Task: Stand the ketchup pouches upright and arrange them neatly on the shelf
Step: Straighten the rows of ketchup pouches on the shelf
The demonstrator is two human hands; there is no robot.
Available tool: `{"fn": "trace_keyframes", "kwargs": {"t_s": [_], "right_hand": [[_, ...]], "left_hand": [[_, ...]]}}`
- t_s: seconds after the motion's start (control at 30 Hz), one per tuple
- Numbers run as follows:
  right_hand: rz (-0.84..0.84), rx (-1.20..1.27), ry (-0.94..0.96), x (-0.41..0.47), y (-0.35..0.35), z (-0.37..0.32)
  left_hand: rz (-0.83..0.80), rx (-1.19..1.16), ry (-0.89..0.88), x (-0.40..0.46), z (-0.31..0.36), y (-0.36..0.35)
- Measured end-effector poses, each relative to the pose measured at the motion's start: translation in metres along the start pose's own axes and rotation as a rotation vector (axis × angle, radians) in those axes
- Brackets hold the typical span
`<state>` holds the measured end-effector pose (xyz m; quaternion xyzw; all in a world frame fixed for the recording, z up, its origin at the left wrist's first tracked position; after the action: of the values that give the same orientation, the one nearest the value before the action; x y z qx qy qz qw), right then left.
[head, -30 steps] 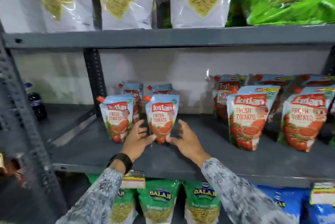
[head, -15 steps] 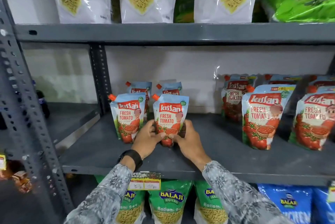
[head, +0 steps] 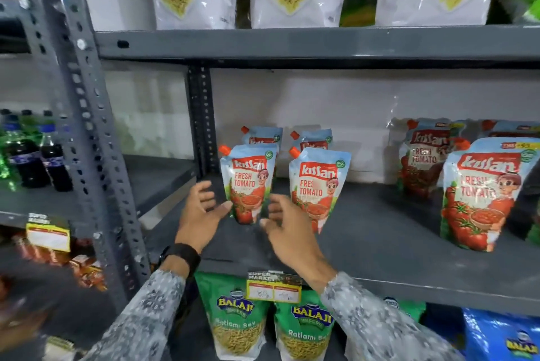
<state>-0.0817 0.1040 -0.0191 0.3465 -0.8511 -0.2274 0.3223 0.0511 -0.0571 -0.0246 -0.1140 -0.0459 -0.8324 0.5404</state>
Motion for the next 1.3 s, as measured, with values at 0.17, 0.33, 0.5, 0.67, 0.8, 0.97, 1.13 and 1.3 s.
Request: {"fn": "trace_keyframes", "kwargs": {"t_s": [0.17,0.33,0.5,0.67,0.8,0.97,1.13,1.3], "right_hand": [[0.026,0.03,-0.041,0.041,-0.037,-0.002],[0.033,0.065,-0.073,0.047,-0.036,-0.001],[0.073,0.029,-0.058,0.043,-0.047,-0.004],[0.08,-0.016,-0.054,0.04,-0.05,-0.004],[0.08,-0.004,-0.066,0.042,-0.05,0.0],[0.115,0.018,-0.078,0.038,-0.049,0.006],[0.078,0.014,-0.095,0.031,-0.044,0.004],[-0.043,0.027,-0.054,-0.002,-0.025,0.001]], "left_hand": [[-0.293,-0.031,0.068,0.012,0.001,-0.015],[-0.271,-0.018,0.05,0.014,0.002,-0.02],[-0.273,0.019,0.042,0.02,-0.002,-0.01],[-0.289,0.008,0.038,0.021,-0.007,-0.007],[-0.284,0.011,0.036,0.021,-0.006,-0.01],[-0.32,0.033,0.041,0.014,0.0,-0.018],[-0.29,0.048,0.049,0.005,0.005,-0.022],[-0.153,0.099,0.069,-0.009,0.011,-0.006]]}}
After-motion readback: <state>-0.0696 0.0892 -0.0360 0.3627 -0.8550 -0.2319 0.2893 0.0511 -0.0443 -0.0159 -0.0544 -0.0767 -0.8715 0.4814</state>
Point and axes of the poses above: each hand's wrist, its own x-axis towards the middle knuckle, its own y-axis out of the back of the hand, z = x × y, the point moved 3 cm from there along x, towards the middle knuckle, and after that the axes turned 11 degrees about -x, right-handed, at the moved point
